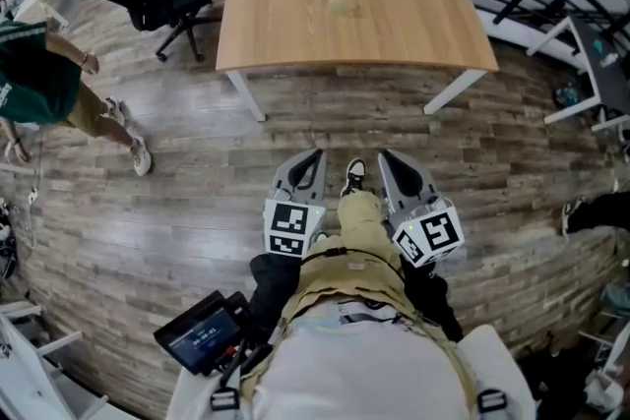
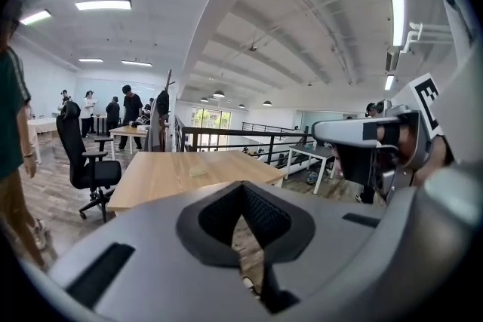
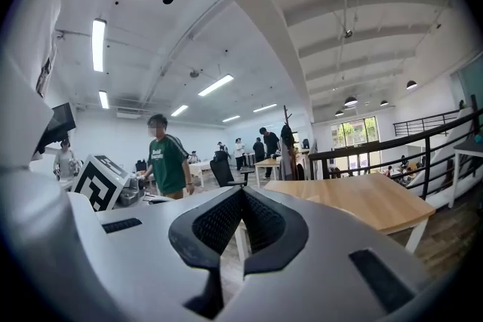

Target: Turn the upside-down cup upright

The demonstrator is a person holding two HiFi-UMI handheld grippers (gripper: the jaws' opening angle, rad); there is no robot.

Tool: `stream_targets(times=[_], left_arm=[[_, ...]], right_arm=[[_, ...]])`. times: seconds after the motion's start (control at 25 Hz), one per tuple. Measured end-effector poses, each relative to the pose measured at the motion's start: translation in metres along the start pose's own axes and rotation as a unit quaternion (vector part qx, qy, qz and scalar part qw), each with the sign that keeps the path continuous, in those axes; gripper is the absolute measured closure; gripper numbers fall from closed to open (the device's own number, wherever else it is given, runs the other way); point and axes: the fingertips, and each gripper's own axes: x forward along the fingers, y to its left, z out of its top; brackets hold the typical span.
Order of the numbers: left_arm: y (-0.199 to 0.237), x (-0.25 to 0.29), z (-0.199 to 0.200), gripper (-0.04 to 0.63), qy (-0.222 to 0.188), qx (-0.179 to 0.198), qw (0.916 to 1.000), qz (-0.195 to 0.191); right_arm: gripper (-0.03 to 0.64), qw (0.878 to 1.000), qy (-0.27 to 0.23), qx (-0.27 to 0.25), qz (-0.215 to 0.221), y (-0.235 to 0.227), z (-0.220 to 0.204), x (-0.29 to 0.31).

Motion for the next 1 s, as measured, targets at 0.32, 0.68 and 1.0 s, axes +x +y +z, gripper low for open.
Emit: stream_targets(times=[0.32, 0.68, 1.0], left_arm=[[0.034, 0.098, 0.023, 0.595, 0.006, 0.020, 0.9997, 0.014], [0.086, 0.250, 0.145, 0.595, -0.057, 0.046, 0.9969, 0.029], [0.122, 0.353, 0.160, 0.595, -0.016, 0.031, 0.9988, 0.034]], right_arm=[[0.595, 1.000, -0.016, 0.025, -0.003, -0.097, 0.000, 0.074], [0.595, 0.999, -0.048, -0.001, 0.004, -0.234, 0.058, 0.184], [0.595, 0.999, -0.029, 0.003, 0.026, -0.318, 0.075, 0.266]])
